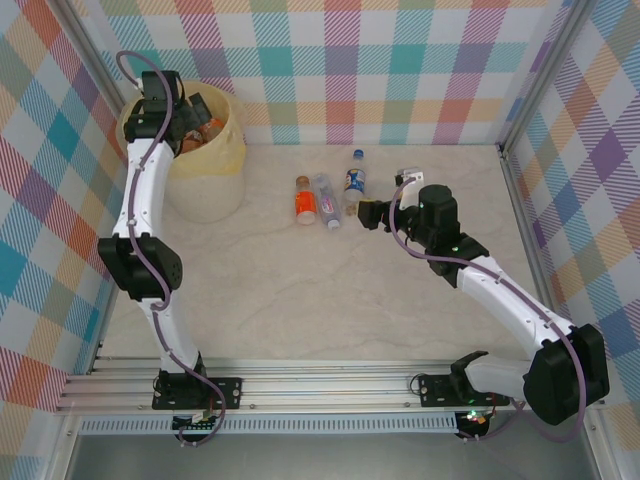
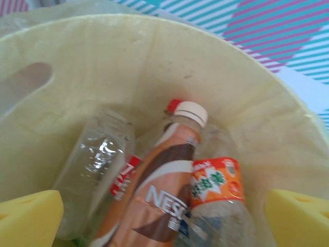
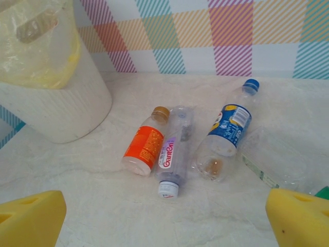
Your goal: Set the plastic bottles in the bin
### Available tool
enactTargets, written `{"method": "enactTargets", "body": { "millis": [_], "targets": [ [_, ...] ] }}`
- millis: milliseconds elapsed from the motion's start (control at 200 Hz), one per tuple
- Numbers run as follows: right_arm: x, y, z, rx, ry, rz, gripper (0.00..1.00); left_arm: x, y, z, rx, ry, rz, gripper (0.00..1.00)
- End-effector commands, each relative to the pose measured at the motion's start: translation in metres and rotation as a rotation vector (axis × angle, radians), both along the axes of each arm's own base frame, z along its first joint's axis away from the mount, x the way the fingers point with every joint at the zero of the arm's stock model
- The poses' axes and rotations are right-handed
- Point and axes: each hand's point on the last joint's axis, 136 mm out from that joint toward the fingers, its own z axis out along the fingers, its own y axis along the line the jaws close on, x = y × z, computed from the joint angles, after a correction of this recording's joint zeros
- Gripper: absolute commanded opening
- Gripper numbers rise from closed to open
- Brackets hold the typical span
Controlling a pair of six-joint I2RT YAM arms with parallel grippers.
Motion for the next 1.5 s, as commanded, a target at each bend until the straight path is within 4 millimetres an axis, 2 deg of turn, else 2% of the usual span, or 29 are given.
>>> {"method": "enactTargets", "body": {
  "millis": [0, 255, 425, 575, 740, 890, 995, 1135, 1260, 1495],
  "targets": [
    [0.003, -0.009, 0.008, -0.006, -0.02, -0.056, 1.0, -0.016, -0.02, 0.034, -0.089, -0.077, -0.083, 1.0],
    [0.016, -0.023, -0.015, -0.014, 0.075, -0.148, 1.0, -0.032, -0.064, 0.045, -0.205, -0.124, -0.219, 1.0],
    [0.027, -0.035, -0.05, -0.074, 0.25, -0.19, 1.0, -0.057, -0.093, 0.057, -0.271, -0.144, -0.296, 1.0],
    [0.04, -0.044, -0.071, -0.079, 0.364, -0.241, 1.0, -0.074, -0.112, 0.057, -0.383, -0.159, -0.354, 1.0],
    [0.059, -0.054, -0.096, -0.029, 0.476, -0.328, 1.0, -0.099, -0.141, 0.028, -0.462, -0.111, -0.416, 1.0],
    [0.081, -0.061, -0.107, -0.033, 0.502, -0.407, 1.0, -0.123, -0.166, 0.007, -0.471, -0.076, -0.469, 1.0],
    [0.096, -0.054, -0.109, -0.134, 0.457, -0.266, 1.0, -0.136, -0.169, -0.01, -0.462, -0.05, -0.464, 1.0],
    [0.097, -0.046, -0.121, -0.334, 0.422, 0.024, 1.0, -0.15, -0.162, -0.034, -0.459, -0.009, -0.419, 1.0],
    [0.096, -0.062, -0.145, -0.44, 0.473, 0.162, 0.98, -0.16, -0.155, -0.047, -0.444, 0.014, -0.386, 1.0],
    [0.105, -0.089, -0.184, -0.651, 0.503, 0.309, 0.93, -0.173, -0.144, -0.043, -0.406, -0.012, -0.354, 1.0]
  ]
}}
